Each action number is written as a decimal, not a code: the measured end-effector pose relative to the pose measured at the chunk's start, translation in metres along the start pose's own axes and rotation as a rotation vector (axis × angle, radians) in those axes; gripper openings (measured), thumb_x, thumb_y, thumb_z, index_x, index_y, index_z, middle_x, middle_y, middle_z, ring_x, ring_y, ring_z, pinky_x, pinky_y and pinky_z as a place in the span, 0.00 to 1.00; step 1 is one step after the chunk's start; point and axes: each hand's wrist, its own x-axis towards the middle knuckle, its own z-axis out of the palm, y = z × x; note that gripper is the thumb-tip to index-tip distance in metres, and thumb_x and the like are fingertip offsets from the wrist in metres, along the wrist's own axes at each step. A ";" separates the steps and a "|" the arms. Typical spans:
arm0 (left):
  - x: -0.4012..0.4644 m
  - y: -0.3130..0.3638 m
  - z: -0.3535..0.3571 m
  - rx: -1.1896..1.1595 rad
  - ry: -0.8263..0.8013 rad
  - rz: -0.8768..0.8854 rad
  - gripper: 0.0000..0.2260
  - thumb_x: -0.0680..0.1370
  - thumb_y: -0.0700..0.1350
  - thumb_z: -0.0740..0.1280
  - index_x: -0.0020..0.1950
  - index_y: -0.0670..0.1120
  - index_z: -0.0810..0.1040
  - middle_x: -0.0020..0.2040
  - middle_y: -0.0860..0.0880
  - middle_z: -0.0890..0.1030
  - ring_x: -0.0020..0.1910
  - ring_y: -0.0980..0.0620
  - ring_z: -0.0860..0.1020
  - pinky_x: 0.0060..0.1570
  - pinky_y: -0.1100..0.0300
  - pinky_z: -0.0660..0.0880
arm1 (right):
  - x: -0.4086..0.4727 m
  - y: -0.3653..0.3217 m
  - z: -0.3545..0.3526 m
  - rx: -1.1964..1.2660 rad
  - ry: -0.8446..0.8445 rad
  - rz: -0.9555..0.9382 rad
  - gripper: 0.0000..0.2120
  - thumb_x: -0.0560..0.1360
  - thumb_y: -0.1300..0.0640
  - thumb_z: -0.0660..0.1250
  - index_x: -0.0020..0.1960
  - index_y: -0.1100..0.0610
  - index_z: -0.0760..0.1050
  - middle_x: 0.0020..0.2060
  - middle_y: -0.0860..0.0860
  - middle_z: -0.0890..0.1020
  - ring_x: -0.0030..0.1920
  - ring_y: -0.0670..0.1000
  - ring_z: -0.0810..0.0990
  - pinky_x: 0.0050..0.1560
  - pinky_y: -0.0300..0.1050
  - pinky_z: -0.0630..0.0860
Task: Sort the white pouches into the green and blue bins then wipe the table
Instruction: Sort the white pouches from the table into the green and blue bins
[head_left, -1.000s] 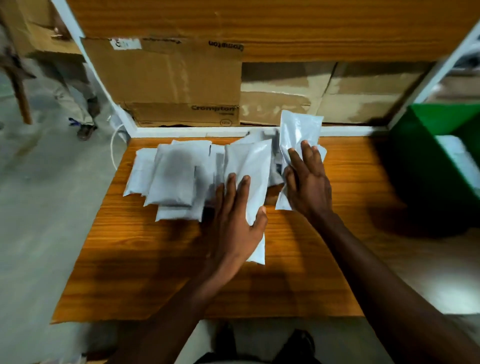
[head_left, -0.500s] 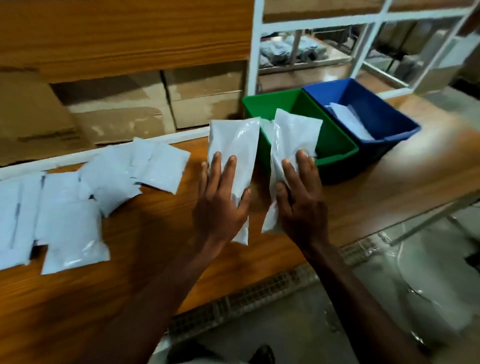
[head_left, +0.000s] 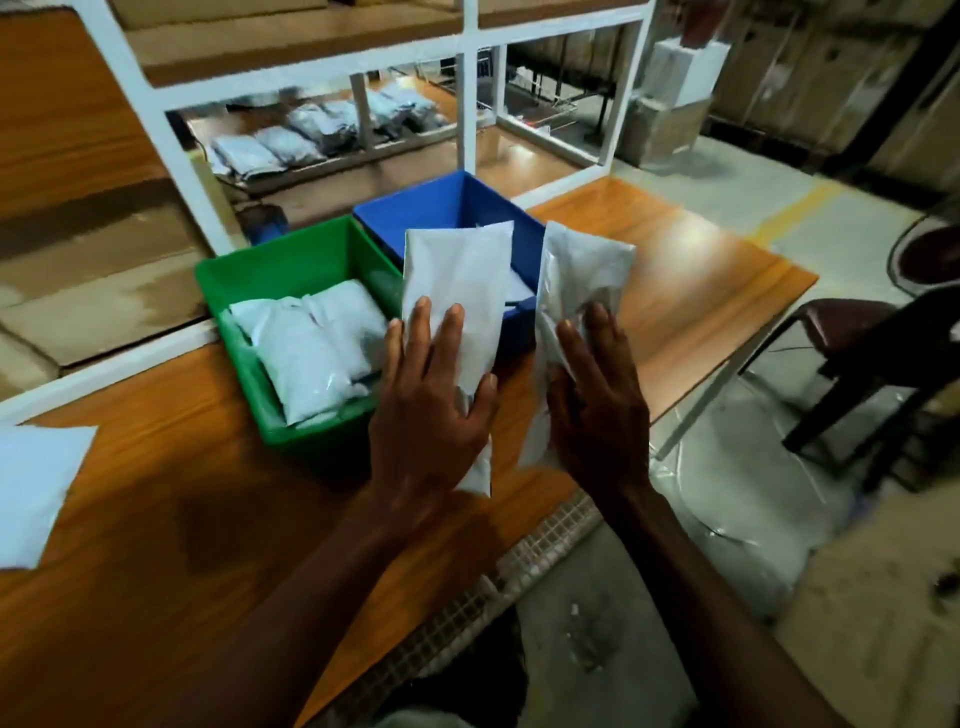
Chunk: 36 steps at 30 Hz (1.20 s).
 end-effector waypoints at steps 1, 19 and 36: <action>0.012 0.003 0.007 -0.002 0.020 -0.008 0.31 0.78 0.58 0.60 0.79 0.51 0.60 0.81 0.46 0.56 0.79 0.41 0.54 0.75 0.50 0.53 | 0.013 0.012 0.004 0.004 -0.006 -0.013 0.22 0.82 0.56 0.63 0.75 0.57 0.69 0.77 0.61 0.64 0.78 0.63 0.60 0.70 0.63 0.70; 0.111 -0.006 0.017 0.185 0.400 -0.432 0.32 0.77 0.59 0.60 0.79 0.48 0.62 0.80 0.44 0.59 0.79 0.44 0.57 0.77 0.52 0.53 | 0.222 0.027 0.185 0.148 -0.720 -0.278 0.22 0.81 0.52 0.59 0.75 0.52 0.68 0.79 0.56 0.61 0.78 0.60 0.59 0.71 0.58 0.68; 0.112 0.010 0.037 0.287 0.362 -0.553 0.33 0.76 0.61 0.59 0.79 0.49 0.61 0.81 0.48 0.56 0.79 0.43 0.55 0.75 0.53 0.52 | 0.236 0.042 0.222 -0.178 -1.184 -0.317 0.31 0.83 0.37 0.44 0.81 0.44 0.40 0.80 0.56 0.35 0.79 0.59 0.33 0.75 0.67 0.34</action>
